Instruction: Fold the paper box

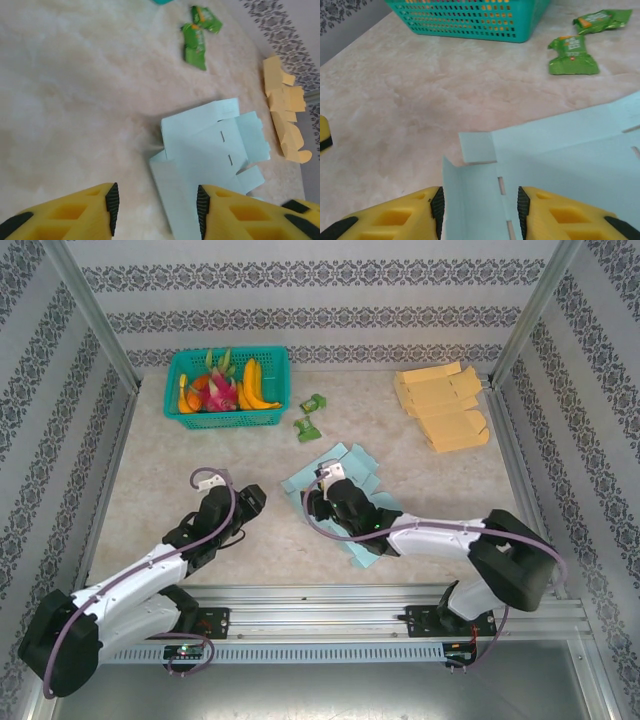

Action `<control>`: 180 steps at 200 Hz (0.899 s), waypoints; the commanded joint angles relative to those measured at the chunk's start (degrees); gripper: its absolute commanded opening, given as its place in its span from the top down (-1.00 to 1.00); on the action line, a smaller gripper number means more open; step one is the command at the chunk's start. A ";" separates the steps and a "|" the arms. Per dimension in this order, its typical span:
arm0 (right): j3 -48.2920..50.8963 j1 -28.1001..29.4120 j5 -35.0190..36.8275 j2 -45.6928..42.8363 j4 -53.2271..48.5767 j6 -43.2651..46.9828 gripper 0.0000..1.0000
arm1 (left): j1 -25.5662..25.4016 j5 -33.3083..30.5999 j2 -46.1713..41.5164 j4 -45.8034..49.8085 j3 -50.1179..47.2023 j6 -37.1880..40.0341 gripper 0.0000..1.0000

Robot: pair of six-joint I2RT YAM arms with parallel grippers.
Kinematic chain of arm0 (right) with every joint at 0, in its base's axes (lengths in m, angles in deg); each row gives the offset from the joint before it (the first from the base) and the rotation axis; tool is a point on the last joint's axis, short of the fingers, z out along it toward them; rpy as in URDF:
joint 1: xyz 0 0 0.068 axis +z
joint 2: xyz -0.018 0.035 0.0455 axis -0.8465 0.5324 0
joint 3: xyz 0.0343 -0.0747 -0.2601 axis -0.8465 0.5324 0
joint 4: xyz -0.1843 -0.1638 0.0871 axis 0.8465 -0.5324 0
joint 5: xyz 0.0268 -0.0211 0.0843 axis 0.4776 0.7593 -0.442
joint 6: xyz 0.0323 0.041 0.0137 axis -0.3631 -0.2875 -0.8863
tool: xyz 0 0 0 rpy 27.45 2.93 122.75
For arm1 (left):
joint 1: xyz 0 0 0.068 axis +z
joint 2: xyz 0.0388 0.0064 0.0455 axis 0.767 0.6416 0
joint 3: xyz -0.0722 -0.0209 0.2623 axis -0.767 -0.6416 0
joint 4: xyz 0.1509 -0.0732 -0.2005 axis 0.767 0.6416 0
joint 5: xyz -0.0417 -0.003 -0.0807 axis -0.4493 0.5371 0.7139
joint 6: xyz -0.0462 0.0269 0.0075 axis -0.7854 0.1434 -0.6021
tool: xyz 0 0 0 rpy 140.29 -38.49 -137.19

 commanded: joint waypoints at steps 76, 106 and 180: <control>11.98 -0.19 10.19 -30.79 -20.41 -2.29 -0.18 | -9.65 -1.95 33.15 3.47 20.15 -10.13 -0.27; 12.70 -0.37 10.19 -34.81 -23.61 -1.94 -0.22 | -10.17 -2.73 37.96 3.48 22.25 -10.59 -0.22; 9.62 -3.19 10.31 -32.28 -22.82 -0.09 -0.61 | -10.18 -7.74 37.26 4.96 26.21 2.15 1.00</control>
